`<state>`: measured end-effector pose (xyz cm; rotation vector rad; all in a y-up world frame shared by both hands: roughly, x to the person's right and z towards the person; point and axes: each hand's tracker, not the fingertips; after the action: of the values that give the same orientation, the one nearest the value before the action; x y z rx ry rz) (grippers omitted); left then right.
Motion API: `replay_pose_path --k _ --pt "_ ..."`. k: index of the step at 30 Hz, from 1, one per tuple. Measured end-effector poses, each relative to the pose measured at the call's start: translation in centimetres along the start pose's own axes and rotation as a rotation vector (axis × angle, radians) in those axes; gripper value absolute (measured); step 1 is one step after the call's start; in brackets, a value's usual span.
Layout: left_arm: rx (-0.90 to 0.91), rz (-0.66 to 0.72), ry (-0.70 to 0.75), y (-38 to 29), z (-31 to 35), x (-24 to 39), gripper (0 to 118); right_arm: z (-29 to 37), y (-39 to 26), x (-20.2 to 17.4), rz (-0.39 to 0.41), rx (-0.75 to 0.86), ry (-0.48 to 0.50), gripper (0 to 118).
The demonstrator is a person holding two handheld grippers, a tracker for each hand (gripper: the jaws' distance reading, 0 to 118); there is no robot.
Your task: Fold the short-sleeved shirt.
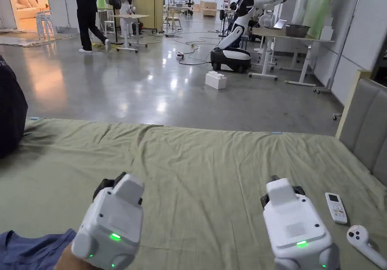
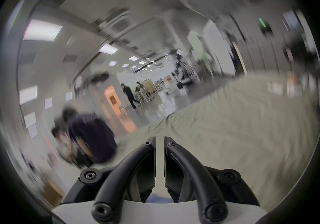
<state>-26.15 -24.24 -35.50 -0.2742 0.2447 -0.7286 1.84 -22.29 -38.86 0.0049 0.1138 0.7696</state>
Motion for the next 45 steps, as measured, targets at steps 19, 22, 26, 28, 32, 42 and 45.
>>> replay_pose_path --k 19,22,26,28,32,42,45 --pt "0.105 0.92 -0.079 -2.8 0.1 -5.1 9 2.7 -3.1 3.4 -0.77 -0.158 -0.006 0" --pt "0.101 1.045 -0.068 -3.7 0.0 -5.0 9 1.1 -4.1 2.7 -0.83 -0.169 -0.034 0" --pt "0.095 0.996 -0.055 -3.6 0.2 -5.0 9 1.2 -3.4 2.5 -0.785 -0.15 -0.029 0" --pt "0.1 0.953 -0.056 -3.5 0.1 -5.0 9 1.3 -2.7 2.3 -0.735 -0.143 -0.035 0" --pt "0.105 0.882 -0.062 -2.9 0.7 -5.0 9 1.4 -2.2 2.2 -0.722 -0.134 -0.04 0" --pt "-0.006 0.746 -0.151 -4.5 2.0 -7.4 9 1.4 -1.4 0.7 -0.721 -0.144 -0.008 0" --pt "-0.058 0.753 -0.16 -7.2 2.6 -9.8 9 1.1 -1.2 -0.4 -0.718 -0.147 0.017 0"
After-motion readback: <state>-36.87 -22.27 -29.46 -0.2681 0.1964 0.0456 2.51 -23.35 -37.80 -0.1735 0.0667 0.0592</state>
